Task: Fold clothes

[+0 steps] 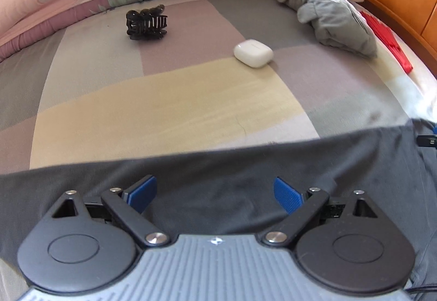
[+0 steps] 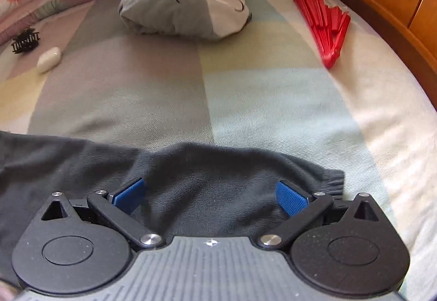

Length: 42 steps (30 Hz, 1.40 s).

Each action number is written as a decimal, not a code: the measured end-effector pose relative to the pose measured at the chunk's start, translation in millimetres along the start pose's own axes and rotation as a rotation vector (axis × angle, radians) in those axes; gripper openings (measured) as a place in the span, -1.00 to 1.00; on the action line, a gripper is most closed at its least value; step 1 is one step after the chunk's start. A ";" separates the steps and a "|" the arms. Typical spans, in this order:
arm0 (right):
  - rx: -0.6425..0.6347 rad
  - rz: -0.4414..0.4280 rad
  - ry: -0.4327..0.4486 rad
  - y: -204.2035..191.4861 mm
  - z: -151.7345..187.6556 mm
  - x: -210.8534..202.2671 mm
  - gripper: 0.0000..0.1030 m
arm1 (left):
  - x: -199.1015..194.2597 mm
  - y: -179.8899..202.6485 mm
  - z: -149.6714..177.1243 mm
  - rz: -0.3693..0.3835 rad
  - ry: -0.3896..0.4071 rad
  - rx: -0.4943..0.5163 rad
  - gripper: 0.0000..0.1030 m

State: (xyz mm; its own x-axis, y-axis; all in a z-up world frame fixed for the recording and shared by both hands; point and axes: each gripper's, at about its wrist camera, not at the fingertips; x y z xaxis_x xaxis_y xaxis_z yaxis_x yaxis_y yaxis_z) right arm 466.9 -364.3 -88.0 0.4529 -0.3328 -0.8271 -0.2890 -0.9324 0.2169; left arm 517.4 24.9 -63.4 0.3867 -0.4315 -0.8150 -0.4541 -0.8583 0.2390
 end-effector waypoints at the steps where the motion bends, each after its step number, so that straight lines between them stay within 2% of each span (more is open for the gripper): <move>1: 0.008 0.012 0.015 -1.1 -3.5 5.6 1.00 | -0.8 1.8 2.4 -0.004 -0.005 0.001 0.78; 3: 0.022 0.034 0.043 -2.8 -10.0 15.5 1.00 | -4.1 5.7 6.6 -0.011 -0.009 -0.003 0.78; 13: -0.117 -0.128 0.070 15.6 -0.4 -45.8 1.00 | -41.3 21.7 25.3 -0.049 0.001 -0.005 0.78; 18: -0.225 -0.196 0.032 35.8 76.5 -95.7 1.00 | -58.5 43.0 36.9 -0.048 -0.021 0.051 0.79; 20: -0.226 -0.226 -0.001 43.4 106.5 -108.2 1.00 | -61.8 52.9 42.2 -0.036 -0.044 0.058 0.79; 23: -0.236 -0.285 -0.002 43.9 129.6 -105.3 1.00 | -64.2 71.4 51.3 -0.029 -0.071 0.054 0.79; 26: -0.204 -0.303 -0.040 50.4 132.3 -74.8 1.00 | -65.3 98.5 61.0 -0.058 -0.084 0.072 0.79; 27: -0.206 -0.311 -0.019 58.1 130.5 -69.9 1.00 | -66.6 108.6 64.3 -0.068 -0.078 0.078 0.79; 29: -0.217 -0.276 -0.004 75.8 127.1 -68.7 1.00 | -66.4 125.6 70.4 -0.061 -0.068 0.071 0.80; 32: -0.158 -0.244 -0.044 110.3 125.2 -68.8 0.98 | -55.0 149.1 74.3 -0.018 -0.061 0.060 0.80; 35: -0.174 -0.239 0.003 114.1 127.8 -91.9 0.99 | -45.4 178.6 67.0 0.040 -0.055 0.149 0.80; 38: -0.240 -0.293 0.051 97.7 143.1 -114.5 1.00 | -38.4 207.0 59.0 0.089 -0.053 0.269 0.80; 40: -0.306 -0.283 0.063 85.5 159.7 -116.5 0.99 | -33.5 222.9 54.3 0.110 -0.067 0.352 0.80; 42: -0.337 -0.244 0.038 81.1 177.0 -107.1 0.99 | -33.3 223.1 55.5 0.104 -0.082 0.364 0.80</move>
State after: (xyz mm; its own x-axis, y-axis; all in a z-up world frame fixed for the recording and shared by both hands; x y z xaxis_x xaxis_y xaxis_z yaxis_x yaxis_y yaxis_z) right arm 245.7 -379.4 -73.6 0.5063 -0.0956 -0.8570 0.1197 -0.9764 0.1797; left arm 358.7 -136.8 -12.3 0.2647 -0.4752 -0.8391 -0.7486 -0.6498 0.1318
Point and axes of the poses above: each gripper's, at about its wrist camera, not at the fingertips, and x roughly the way its jaws point, y to its right, z to its underside, and after that the axes turned 14 degrees about z, right-handed
